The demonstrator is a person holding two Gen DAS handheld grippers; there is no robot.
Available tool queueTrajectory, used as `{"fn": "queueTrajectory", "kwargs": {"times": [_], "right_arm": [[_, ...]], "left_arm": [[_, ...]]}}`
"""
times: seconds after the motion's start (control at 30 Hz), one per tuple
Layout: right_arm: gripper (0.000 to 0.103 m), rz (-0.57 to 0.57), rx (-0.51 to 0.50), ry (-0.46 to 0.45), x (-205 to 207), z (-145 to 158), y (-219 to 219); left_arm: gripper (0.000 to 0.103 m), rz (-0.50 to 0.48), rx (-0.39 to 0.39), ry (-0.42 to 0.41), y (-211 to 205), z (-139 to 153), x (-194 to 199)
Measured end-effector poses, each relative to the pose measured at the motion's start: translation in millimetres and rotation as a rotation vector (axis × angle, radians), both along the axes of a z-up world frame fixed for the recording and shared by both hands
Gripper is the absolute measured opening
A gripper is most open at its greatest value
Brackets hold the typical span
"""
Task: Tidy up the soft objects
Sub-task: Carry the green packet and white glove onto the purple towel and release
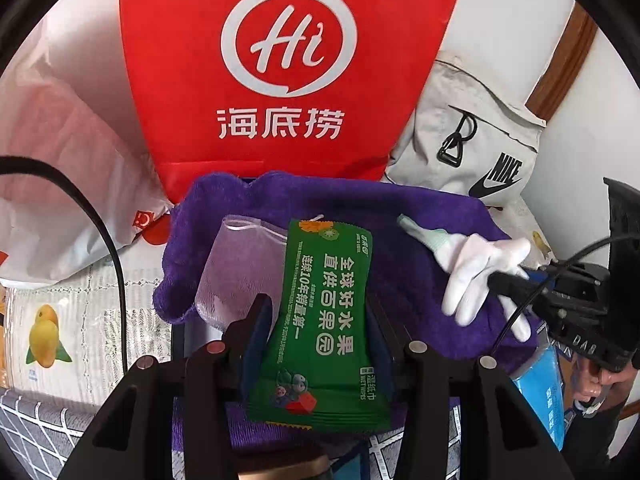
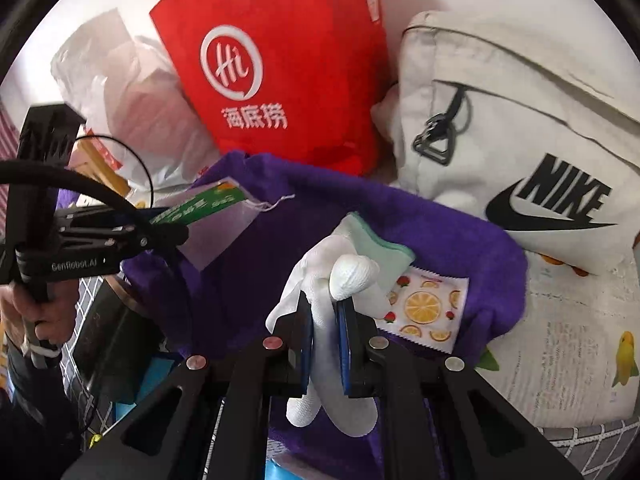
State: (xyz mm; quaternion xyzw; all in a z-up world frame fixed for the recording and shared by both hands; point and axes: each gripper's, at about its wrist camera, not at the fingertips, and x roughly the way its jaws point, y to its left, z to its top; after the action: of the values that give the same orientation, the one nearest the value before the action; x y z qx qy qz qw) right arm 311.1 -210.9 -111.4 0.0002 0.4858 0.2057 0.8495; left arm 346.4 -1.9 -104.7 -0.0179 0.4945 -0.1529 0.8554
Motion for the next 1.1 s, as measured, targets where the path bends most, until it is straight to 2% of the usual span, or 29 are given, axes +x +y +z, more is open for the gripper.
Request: {"fn": "queueTrajectory", "kwargs": {"times": [0.13,0.4,0.47,0.53,0.6,0.63,0.93,1.1], "right_arm": [[0.012,0.012,-0.033,0.039,3.5,-14.2,6.8],[0.015,0.016,-0.028,0.059,5.2,-19.6,2.3],[0.021,0.019,-0.019,0.073,7.0,-22.0,2.8],[0.044,0.017,-0.022,0.08,8.0,-23.1,2.3],[0.052,0.015,-0.028,0.071,7.6,-21.6,2.1],[0.052,0.018,-0.03,0.063,6.9,-19.4,2.3],[0.053,-0.003,-0.027,-0.023,-10.9,19.3,2.0],[0.053,0.002,-0.008,-0.091,-34.0,56.5,6.5]], "left_arm": [[0.044,-0.009,0.019,0.025,-5.1,-9.8,5.3],[0.045,-0.006,0.053,0.055,-13.0,-24.3,12.1],[0.047,-0.003,0.058,0.059,-13.5,-26.5,13.4],[0.062,-0.012,0.049,0.064,-14.2,-27.3,14.7],[0.068,-0.011,0.041,0.061,-15.4,-26.8,14.8],[0.069,-0.011,0.041,0.057,-15.0,-25.3,14.8],[0.069,0.003,0.025,-0.001,-6.6,12.2,0.1],[0.069,-0.004,0.04,-0.111,-3.9,56.9,-28.1]]}}
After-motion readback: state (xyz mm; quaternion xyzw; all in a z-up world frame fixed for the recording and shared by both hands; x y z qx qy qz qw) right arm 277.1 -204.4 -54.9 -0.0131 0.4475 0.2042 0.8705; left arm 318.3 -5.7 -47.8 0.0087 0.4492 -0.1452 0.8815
